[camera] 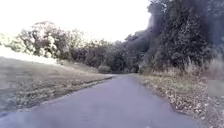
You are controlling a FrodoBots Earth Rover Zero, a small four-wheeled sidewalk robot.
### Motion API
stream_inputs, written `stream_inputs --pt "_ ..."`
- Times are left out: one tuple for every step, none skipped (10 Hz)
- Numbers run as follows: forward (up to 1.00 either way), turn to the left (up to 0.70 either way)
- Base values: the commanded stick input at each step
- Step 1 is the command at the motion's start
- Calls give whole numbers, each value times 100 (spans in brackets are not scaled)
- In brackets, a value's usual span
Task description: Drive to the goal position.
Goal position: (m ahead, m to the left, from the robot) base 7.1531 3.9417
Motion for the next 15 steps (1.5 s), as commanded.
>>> stream_inputs --pt "100 0" --pt "100 0" --pt "100 0" --pt "100 0" --pt "100 -19" --pt "100 -35" --pt "100 -10" --pt "100 0" --pt "100 0" --pt "100 0" --pt "100 0" --pt "100 0" --pt "100 0" --pt "100 0" --pt "100 0"
